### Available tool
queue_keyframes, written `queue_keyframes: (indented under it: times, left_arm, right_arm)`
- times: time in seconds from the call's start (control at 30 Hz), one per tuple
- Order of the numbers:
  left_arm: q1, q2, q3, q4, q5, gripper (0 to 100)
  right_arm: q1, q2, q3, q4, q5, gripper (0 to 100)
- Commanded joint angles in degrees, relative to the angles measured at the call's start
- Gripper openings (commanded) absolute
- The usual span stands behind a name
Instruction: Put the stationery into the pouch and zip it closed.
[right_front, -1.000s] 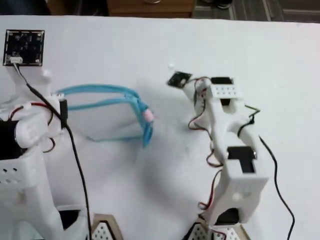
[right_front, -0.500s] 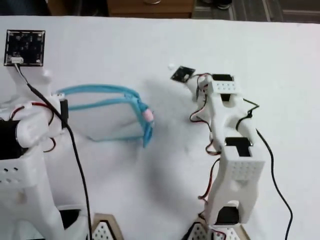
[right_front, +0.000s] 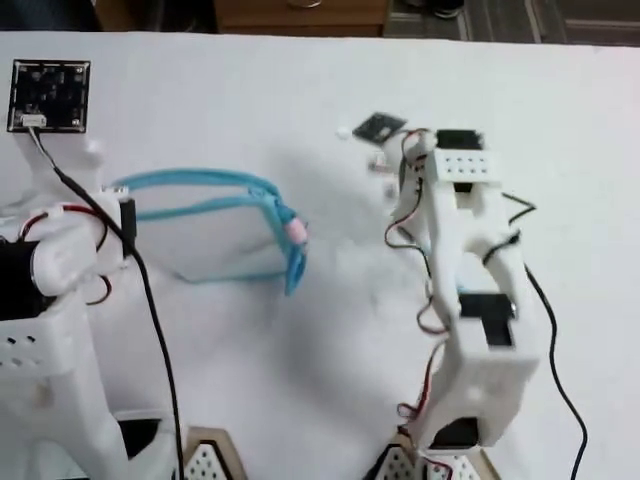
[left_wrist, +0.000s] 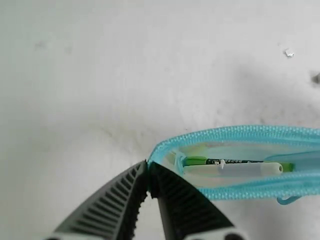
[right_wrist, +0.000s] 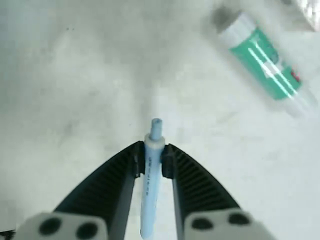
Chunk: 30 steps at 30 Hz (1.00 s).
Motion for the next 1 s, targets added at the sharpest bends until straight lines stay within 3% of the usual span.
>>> queue_keyframes:
  times: [0.0, 0.17, 0.3, 0.37, 0.57, 0.67, 0.8, 0.97]
  left_arm:
    - [0.92, 4.44, 4.48, 0.35, -0.18, 2]
    - [0.92, 4.62, 4.48, 0.35, -0.26, 2]
    - [0.92, 4.53, 4.48, 0.35, -0.26, 2]
    - [0.92, 4.53, 4.48, 0.35, -0.26, 2]
    - [0.92, 4.62, 4.48, 0.35, -0.18, 2]
    - [0.92, 4.62, 4.48, 0.44, -0.18, 2]
    - [0.92, 4.35, 4.48, 0.53, -0.26, 2]
    - [0.92, 4.44, 4.48, 0.53, -0.26, 2]
  right_arm:
    - [-0.31, -12.97, -0.53, 7.25, -5.27, 1.7]
    - [-0.4, -28.88, 8.18, 12.62, -6.68, 1.7]
    - [-1.98, -44.35, 20.4, 9.54, -7.21, 1.7]
    - [-3.47, -52.88, 28.04, 4.26, -8.97, 1.7]
    - [-11.47, -79.25, 47.38, -19.65, -27.43, 1.7]
    - [-17.27, -90.33, 52.04, -31.43, -33.23, 1.7]
    - [-24.66, -97.1, 52.31, -43.21, -38.07, 1.7]
    - [-25.98, -89.89, 38.77, -46.02, -43.25, 1.6]
